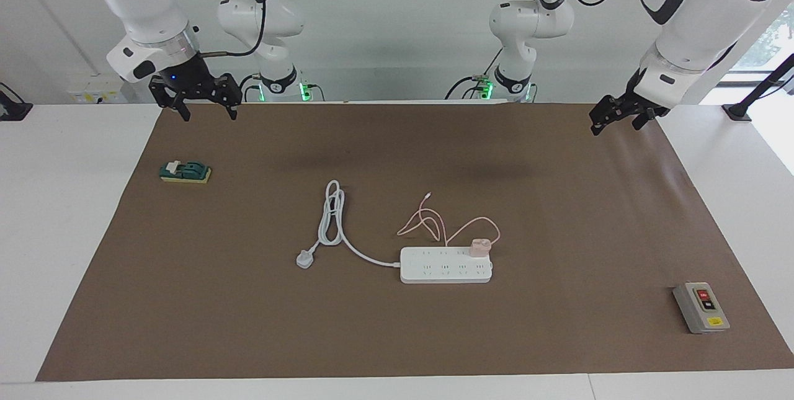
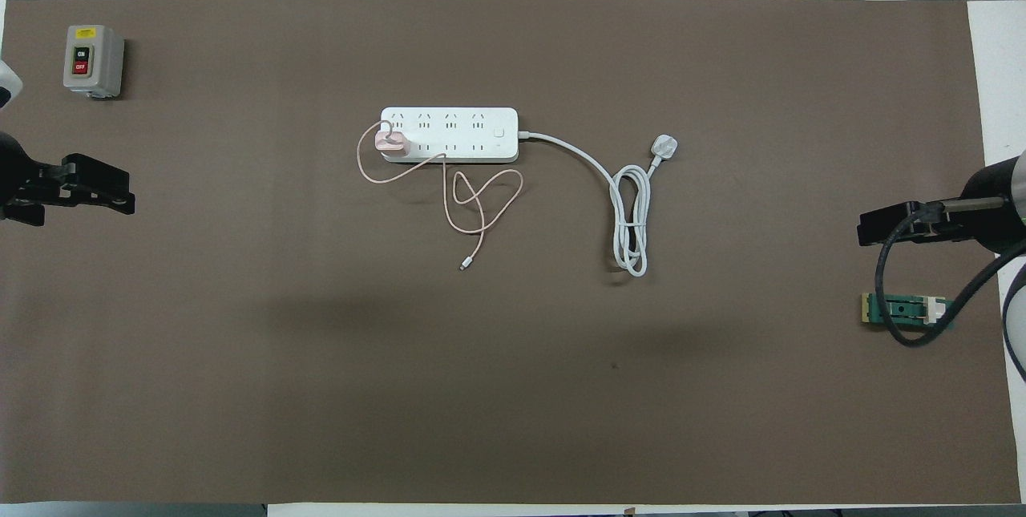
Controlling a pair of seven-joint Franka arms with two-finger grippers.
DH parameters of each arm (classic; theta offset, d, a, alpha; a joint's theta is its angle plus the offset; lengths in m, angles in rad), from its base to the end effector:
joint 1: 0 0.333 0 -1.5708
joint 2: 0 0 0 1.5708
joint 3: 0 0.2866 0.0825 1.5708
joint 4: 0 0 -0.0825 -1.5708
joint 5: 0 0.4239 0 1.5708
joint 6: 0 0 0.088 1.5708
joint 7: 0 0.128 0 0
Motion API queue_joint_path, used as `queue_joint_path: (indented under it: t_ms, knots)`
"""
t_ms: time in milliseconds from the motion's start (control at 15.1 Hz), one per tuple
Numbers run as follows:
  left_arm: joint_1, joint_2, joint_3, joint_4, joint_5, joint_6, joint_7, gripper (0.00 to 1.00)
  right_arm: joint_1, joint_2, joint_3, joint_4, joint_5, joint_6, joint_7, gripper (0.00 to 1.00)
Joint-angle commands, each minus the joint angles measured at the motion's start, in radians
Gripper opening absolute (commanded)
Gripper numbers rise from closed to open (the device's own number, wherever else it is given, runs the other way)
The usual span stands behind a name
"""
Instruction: Unplug charger and place it aside
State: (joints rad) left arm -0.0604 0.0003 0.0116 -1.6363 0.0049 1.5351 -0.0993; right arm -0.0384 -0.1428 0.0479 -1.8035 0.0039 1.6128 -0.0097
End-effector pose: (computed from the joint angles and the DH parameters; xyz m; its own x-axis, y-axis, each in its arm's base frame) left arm 0.5849 -0.0279 0.5378 0.9937 0.0509 -0.1003 0.0496 -0.9987 -0.0149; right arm 0.5522 0.0069 0.5404 0.9987 0.0182 -0.0481 0.0184 -0.9998 0.0025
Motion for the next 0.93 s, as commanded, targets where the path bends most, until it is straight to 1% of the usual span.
queue_joint_path:
  t_ms: [0,465,598,863]
  knots:
    - [0.005,-0.016,-0.005,-0.024,-0.006,0.02,-0.013,1.0,-0.014,0.005,0.012,0.015,-0.018,-0.022,-0.015,1.0]
    - [0.013,-0.02,-0.002,-0.024,-0.006,0.023,-0.008,1.0,-0.014,0.005,0.012,0.015,-0.019,-0.022,-0.016,1.0]
    - [0.016,-0.031,-0.002,-0.04,-0.006,-0.021,-0.043,1.0,-0.014,0.005,0.012,0.015,-0.018,-0.022,-0.016,1.0]
    - [0.008,-0.037,-0.004,-0.054,-0.006,-0.018,-0.106,1.0,-0.014,0.005,0.01,0.015,-0.018,-0.022,-0.015,1.0]
